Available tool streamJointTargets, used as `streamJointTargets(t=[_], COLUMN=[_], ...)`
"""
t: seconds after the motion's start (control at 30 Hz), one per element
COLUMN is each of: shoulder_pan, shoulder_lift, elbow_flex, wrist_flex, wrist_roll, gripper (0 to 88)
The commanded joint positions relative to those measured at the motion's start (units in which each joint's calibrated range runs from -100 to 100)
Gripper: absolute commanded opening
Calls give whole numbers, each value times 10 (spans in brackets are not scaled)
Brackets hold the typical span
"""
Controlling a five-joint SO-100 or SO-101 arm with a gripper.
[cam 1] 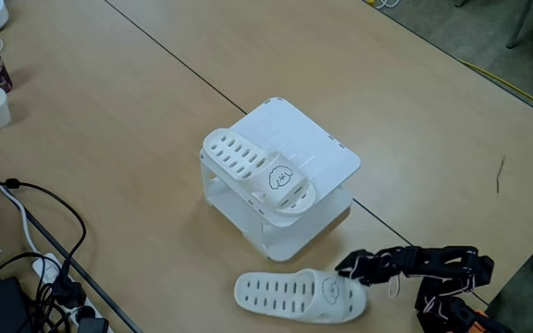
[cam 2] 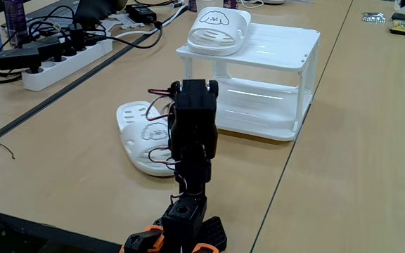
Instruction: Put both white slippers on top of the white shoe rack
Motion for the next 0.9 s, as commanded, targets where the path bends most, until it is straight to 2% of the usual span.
streamJointTargets(t=[0.0,0.23,0.47,0.63,0.87], shoulder_pan=[-64,-36,-28,-34,-72], shoulder_lift=[-5,-28,-173,-249,-265], elbow_flex=[-2,4,59,97,128], wrist_flex=[-9,-9,-7,-2,-1], wrist_roll=[4,4,4,4,4], gripper=[6,6,6,6,6])
